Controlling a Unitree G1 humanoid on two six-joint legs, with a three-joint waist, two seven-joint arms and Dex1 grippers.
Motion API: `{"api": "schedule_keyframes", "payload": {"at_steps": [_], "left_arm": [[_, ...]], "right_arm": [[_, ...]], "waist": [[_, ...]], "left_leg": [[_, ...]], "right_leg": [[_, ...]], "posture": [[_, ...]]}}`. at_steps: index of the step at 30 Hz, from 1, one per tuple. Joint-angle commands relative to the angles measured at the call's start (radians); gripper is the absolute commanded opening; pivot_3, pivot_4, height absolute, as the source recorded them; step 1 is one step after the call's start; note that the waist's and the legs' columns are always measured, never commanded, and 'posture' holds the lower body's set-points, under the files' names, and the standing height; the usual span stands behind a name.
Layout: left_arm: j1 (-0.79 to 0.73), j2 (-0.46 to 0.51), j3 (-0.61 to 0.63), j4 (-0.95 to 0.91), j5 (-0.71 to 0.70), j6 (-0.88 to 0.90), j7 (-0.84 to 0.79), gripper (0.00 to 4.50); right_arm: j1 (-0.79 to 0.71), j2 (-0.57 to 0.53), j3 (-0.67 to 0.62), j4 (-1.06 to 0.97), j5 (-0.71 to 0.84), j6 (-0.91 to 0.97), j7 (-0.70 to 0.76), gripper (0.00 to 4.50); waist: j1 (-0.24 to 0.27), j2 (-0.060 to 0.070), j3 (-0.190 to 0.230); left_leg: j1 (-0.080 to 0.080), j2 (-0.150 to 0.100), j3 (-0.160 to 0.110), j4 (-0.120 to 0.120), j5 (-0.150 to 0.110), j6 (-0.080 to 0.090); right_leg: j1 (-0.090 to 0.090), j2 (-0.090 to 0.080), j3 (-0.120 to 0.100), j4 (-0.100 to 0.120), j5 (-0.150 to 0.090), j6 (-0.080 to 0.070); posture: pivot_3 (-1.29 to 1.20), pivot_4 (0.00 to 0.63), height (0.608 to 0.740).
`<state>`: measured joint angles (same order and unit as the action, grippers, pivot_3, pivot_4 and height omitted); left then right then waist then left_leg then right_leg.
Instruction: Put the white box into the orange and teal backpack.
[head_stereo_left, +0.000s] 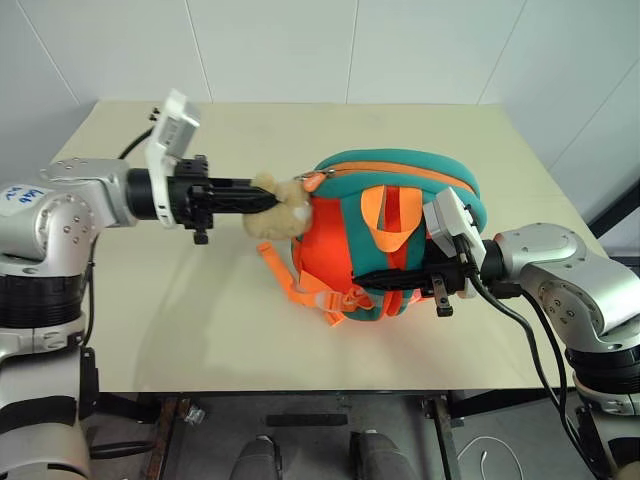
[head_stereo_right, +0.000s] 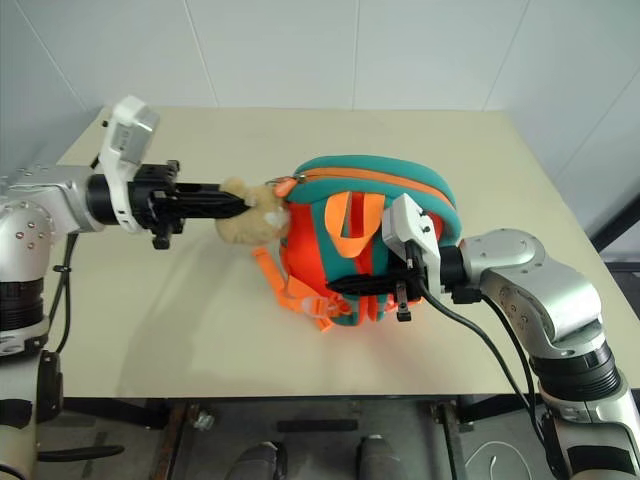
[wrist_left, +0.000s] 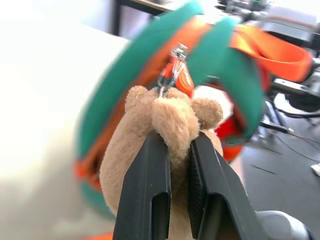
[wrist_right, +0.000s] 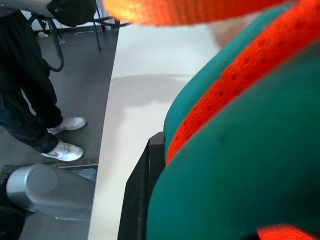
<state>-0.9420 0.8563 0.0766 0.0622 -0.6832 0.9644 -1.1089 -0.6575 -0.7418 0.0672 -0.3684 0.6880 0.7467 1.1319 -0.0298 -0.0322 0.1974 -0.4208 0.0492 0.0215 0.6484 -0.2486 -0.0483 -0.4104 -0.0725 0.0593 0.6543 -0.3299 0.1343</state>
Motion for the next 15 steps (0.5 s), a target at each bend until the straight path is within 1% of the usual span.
{"api": "schedule_keyframes", "payload": {"at_steps": [1, 6, 10, 12, 15], "left_arm": [[-0.065, 0.022, 0.032, 0.103, 0.020, -0.047, -0.031, 0.12], [-0.059, 0.051, -0.027, 0.227, 0.088, -0.093, -0.099, 0.11], [-0.033, 0.075, -0.166, 0.337, 0.252, -0.204, -0.133, 0.11], [-0.032, 0.068, -0.212, 0.358, 0.302, -0.229, -0.145, 0.11], [-0.044, 0.029, -0.262, 0.400, 0.355, -0.264, -0.150, 0.09]], "right_arm": [[0.000, -0.013, -0.040, -0.043, 0.028, 0.000, -0.008, 0.00], [0.009, -0.015, -0.043, -0.054, 0.033, 0.000, -0.022, 0.00], [0.016, -0.019, -0.045, -0.058, 0.035, -0.002, -0.027, 0.00], [0.016, -0.020, -0.045, -0.058, 0.035, -0.003, -0.030, 0.00], [0.017, -0.019, -0.043, -0.057, 0.033, -0.006, -0.032, 0.00]], "waist": [[0.002, 0.000, 0.000], [-0.002, 0.000, 0.000], [-0.002, 0.000, 0.000], [-0.001, 0.000, 0.000], [0.002, 0.000, 0.000]], "left_leg": [[0.000, 0.000, 0.000, 0.000, 0.000, 0.000], [0.000, 0.000, 0.000, -0.001, 0.000, 0.000], [0.000, 0.000, 0.000, -0.001, 0.000, 0.000], [0.000, 0.000, 0.001, -0.001, 0.000, 0.000], [-0.001, 0.000, 0.001, 0.000, 0.000, 0.000]], "right_leg": [[0.000, 0.000, 0.000, 0.000, 0.000, 0.000], [0.000, 0.000, 0.000, -0.001, 0.000, 0.000], [-0.001, 0.001, 0.000, -0.001, 0.000, 0.000], [-0.001, 0.000, 0.000, -0.001, 0.000, 0.000], [-0.001, 0.000, 0.000, -0.001, 0.000, 0.000]], "posture": [[0.00, 0.150, 0.740], [0.00, 0.150, 0.740], [0.00, 0.150, 0.740], [0.00, 0.150, 0.740], [0.00, 0.150, 0.740]]}}
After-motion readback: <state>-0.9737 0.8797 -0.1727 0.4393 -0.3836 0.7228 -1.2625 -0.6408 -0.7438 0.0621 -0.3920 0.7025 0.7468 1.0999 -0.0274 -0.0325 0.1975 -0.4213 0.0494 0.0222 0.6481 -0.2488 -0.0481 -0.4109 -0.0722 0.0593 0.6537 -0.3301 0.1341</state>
